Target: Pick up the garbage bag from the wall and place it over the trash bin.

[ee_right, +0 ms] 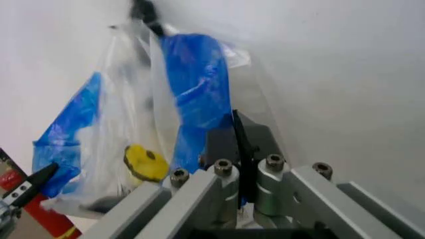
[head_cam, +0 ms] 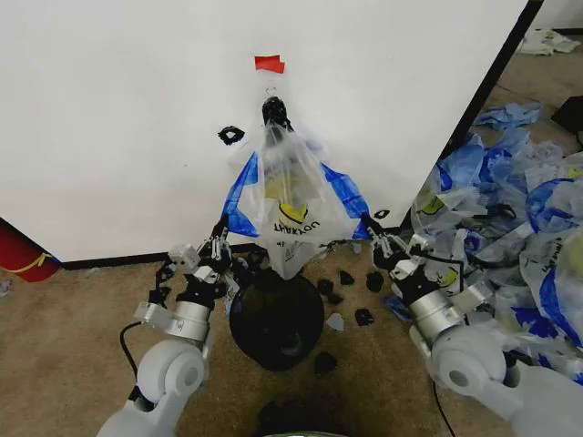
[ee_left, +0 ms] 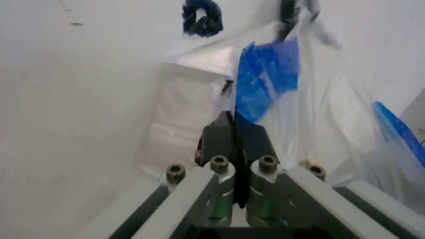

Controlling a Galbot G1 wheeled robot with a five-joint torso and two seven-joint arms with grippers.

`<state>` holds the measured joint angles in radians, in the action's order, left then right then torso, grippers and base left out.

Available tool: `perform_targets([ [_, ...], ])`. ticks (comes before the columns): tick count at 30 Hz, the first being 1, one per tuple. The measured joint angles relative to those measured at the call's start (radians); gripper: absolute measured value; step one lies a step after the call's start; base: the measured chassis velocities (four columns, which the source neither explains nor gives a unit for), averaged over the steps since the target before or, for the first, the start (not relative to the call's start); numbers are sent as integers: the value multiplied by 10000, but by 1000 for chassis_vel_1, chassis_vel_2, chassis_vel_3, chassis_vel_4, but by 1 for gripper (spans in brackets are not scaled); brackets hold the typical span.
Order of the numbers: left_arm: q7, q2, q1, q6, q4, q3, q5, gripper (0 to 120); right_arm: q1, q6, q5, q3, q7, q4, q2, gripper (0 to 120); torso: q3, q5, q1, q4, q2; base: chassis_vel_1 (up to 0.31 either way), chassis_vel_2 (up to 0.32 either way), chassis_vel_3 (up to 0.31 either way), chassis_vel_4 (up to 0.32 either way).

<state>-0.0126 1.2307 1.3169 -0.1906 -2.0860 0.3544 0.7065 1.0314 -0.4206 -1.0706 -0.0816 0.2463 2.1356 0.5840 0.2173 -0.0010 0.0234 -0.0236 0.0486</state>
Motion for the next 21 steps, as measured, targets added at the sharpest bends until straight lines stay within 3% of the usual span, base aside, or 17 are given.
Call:
perform_targets([
  [12, 15, -7, 369, -151, -151, 295, -109, 0, 33, -135, 298, -278, 25, -4, 45, 0, 0, -1, 1, -1, 0, 0, 0, 0, 0],
  [21, 17, -211, 729, -174, -884, 885, 31, 0, 33, -182, 393, -251, -1, 473, 31, 0, 0, 0, 1, 0, 0, 0, 0, 0, 0],
])
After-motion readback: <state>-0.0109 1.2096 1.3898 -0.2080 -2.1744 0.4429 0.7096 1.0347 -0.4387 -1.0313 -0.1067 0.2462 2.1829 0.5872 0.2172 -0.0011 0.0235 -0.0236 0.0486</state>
